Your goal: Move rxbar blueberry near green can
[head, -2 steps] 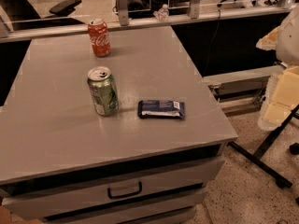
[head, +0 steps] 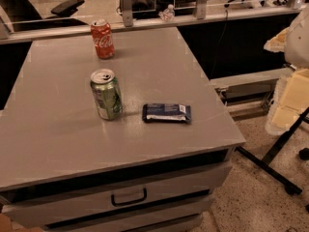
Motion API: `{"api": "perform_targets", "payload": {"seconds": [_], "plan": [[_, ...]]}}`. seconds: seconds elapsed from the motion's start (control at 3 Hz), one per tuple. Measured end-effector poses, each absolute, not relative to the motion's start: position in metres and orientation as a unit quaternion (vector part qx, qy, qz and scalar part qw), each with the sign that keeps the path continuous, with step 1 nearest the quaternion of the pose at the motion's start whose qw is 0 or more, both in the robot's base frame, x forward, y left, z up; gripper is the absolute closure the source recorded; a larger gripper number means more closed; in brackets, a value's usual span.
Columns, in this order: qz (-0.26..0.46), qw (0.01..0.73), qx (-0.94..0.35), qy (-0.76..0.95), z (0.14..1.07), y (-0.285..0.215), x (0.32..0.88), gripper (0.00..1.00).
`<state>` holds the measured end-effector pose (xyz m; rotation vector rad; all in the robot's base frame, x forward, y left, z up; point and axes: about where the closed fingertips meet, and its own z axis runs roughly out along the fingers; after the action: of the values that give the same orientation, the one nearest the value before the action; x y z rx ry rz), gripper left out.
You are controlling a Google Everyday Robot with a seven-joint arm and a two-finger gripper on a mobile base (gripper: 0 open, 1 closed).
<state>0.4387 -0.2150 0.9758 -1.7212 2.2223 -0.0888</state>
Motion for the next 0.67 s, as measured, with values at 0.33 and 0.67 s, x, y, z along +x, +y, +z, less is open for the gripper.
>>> {"api": "perform_targets", "payload": {"seconds": [0.33,0.67], "plan": [[-0.001,0.18,-0.618,0.765,0.957,-0.198,0.451,0.0],[0.05,0.206,-0.645,0.734,0.928,-0.175,0.471,0.0]]}}
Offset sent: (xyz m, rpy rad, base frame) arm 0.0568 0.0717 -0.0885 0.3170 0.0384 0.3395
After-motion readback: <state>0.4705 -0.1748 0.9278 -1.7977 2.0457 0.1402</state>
